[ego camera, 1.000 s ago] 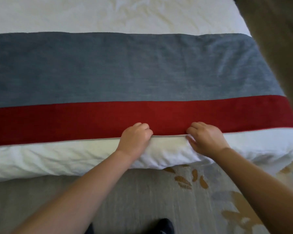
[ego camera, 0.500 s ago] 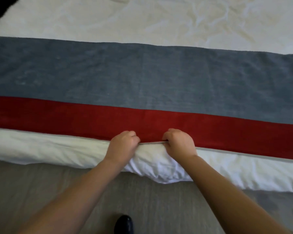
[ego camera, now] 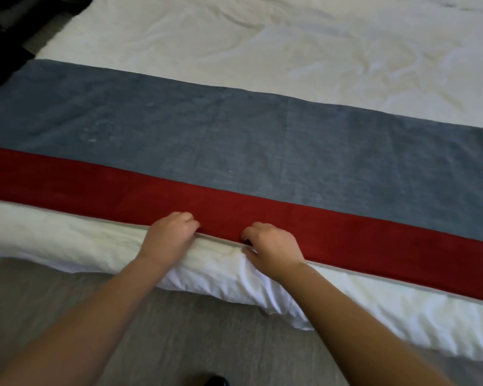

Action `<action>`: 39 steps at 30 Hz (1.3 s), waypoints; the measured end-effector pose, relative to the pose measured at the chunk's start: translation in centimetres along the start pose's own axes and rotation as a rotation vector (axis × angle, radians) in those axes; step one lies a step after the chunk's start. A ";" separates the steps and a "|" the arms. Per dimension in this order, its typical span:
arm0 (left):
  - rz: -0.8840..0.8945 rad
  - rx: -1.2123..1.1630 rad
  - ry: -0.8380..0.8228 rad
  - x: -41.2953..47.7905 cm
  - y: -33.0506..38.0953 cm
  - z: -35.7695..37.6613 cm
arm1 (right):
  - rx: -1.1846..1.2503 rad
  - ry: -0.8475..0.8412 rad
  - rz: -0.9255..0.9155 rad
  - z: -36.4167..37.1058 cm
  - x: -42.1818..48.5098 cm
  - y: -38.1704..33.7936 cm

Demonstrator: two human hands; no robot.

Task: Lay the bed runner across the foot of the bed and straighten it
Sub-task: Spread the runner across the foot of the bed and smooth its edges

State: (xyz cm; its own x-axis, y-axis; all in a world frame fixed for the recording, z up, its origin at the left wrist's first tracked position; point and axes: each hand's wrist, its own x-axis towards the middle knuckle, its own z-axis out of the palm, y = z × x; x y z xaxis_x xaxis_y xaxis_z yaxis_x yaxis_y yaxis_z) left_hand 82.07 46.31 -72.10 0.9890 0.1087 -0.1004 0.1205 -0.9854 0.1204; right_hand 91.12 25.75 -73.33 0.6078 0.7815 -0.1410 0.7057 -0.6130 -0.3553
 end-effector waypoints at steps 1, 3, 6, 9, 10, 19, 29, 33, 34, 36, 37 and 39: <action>-0.037 0.000 0.010 -0.3 -1.5 -0.2 | 0.009 0.006 0.001 0.2 0.9 -0.9; -0.084 -0.019 0.025 -1.1 -3.6 -0.5 | -0.018 -0.006 0.021 0.8 1.8 -2.1; -0.055 -0.060 0.021 -2.7 -4.4 -0.2 | -0.113 -0.054 0.033 1.8 1.4 -3.0; -0.005 -0.095 0.056 -3.3 -4.7 0.2 | -0.132 -0.068 0.011 2.2 0.8 -3.3; 0.019 -0.098 0.070 -3.3 -4.9 0.3 | -0.134 -0.060 0.011 2.0 1.0 -3.3; -0.052 -0.060 0.083 -3.8 -11.1 -0.1 | -0.066 -0.044 -0.013 2.9 4.2 -7.8; 0.066 -0.096 -0.050 1.7 -9.3 -3.1 | -0.002 0.011 0.000 -0.7 5.7 -4.3; 0.069 -0.187 0.049 8.1 -4.1 -4.0 | -0.017 0.144 0.133 -4.0 7.7 1.1; 0.060 -0.219 0.058 10.1 -2.7 -3.8 | -0.030 0.157 0.159 -4.8 8.3 2.7; 0.041 -0.279 0.075 14.2 0.0 -3.2 | -0.059 0.187 0.202 -6.1 9.8 6.4; 0.041 -0.296 0.083 16.4 1.3 -3.0 | -0.070 0.195 0.217 -6.7 10.7 8.3; 0.053 -0.308 0.079 21.0 3.5 -2.6 | -0.093 0.190 0.237 -8.2 12.5 12.2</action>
State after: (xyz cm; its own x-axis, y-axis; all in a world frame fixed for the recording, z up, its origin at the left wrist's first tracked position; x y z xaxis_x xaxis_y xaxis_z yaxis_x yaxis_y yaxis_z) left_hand 103.43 45.47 -71.24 0.9967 0.0798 -0.0109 0.0771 -0.9051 0.4182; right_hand 110.30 27.06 -71.80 0.8101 0.5855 -0.0313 0.5614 -0.7900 -0.2464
